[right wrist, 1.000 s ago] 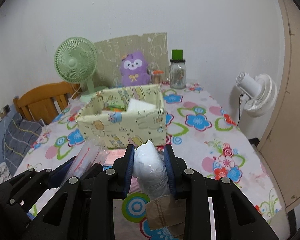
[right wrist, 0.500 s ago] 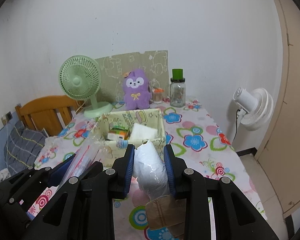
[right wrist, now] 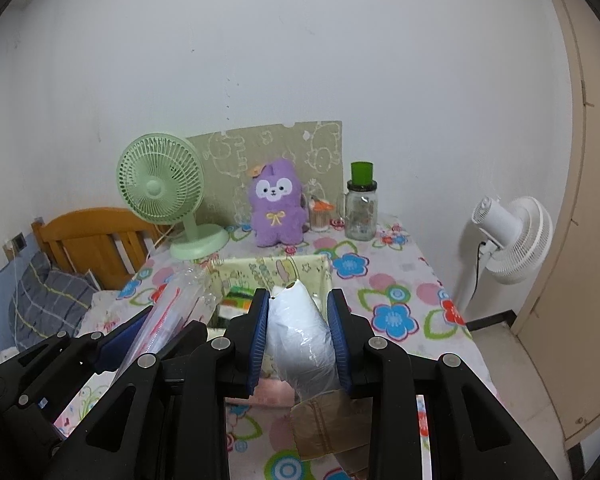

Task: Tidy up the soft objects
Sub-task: 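Carry the straw packet and rolled towel over the fabric box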

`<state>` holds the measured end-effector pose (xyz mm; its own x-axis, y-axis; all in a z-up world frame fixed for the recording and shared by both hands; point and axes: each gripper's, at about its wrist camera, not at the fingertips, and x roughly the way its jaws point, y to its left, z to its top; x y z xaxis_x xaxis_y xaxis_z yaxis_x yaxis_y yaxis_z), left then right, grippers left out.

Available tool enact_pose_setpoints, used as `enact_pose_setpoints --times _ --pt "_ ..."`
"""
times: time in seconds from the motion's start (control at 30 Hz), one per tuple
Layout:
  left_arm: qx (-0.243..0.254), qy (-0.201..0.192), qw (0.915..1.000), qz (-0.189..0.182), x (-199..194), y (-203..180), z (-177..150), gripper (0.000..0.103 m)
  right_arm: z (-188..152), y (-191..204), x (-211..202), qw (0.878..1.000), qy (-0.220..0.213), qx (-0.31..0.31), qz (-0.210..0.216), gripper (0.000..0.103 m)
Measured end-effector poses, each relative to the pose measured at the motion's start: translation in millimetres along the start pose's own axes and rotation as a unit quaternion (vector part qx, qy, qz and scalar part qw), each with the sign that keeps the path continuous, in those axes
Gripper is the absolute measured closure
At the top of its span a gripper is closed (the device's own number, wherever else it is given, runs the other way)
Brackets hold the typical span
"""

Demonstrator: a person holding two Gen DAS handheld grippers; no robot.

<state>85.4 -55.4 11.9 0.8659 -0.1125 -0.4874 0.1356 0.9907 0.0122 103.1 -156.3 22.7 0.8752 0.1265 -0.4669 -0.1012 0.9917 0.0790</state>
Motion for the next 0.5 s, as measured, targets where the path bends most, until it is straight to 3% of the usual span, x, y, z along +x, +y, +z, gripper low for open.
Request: enact_pose_setpoints --times 0.5 --pt "-0.013 0.021 0.9995 0.019 62.0 24.1 22.4 0.076 27.3 10.5 68.9 1.000 0.019 -0.005 0.016 0.070"
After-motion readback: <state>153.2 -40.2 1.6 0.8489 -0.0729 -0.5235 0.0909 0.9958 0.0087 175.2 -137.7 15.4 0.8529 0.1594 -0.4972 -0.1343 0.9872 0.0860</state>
